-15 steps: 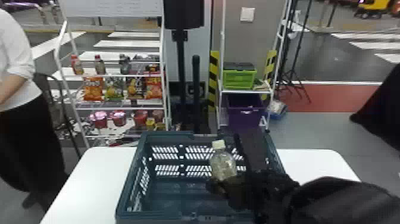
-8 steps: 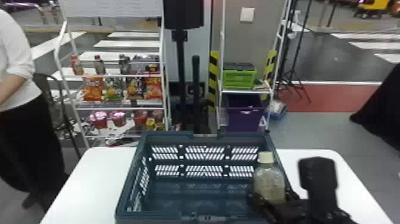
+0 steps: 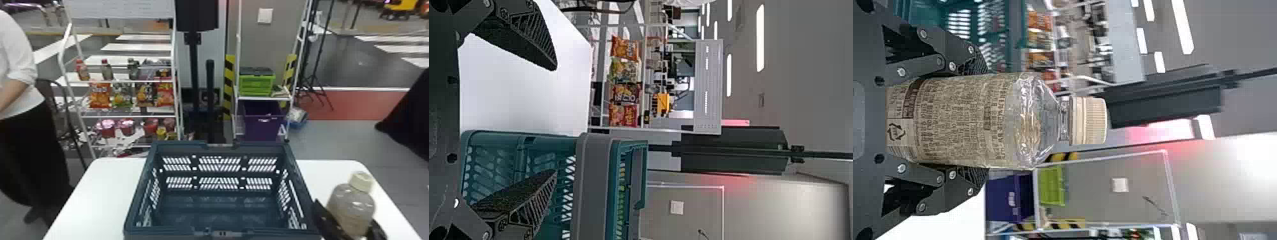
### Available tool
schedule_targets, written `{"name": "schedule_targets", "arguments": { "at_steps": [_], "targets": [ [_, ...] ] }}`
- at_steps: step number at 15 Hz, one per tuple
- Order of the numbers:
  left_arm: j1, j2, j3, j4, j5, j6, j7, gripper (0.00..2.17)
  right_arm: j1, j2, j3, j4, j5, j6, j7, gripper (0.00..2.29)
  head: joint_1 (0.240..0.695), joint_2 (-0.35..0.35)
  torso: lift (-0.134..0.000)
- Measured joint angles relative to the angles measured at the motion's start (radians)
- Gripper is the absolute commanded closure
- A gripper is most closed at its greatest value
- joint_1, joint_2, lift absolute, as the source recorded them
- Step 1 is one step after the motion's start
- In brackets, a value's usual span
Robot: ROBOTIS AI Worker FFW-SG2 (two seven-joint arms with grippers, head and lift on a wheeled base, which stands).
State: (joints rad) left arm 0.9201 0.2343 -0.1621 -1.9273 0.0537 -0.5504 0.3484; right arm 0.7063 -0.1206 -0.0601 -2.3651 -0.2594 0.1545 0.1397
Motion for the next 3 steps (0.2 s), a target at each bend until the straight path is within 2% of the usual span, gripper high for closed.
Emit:
{"name": "schedule_targets", "arguments": {
  "at_steps": [3],
  "targets": [
    [-0.005,0.015,-0.024,0.004,-0.024,-0.020,0.040,0.15,0.115,0.018,-0.008,0.126,0.005,-0.374,0.013,0.78,0.499,0.000,0.000]
  ]
}}
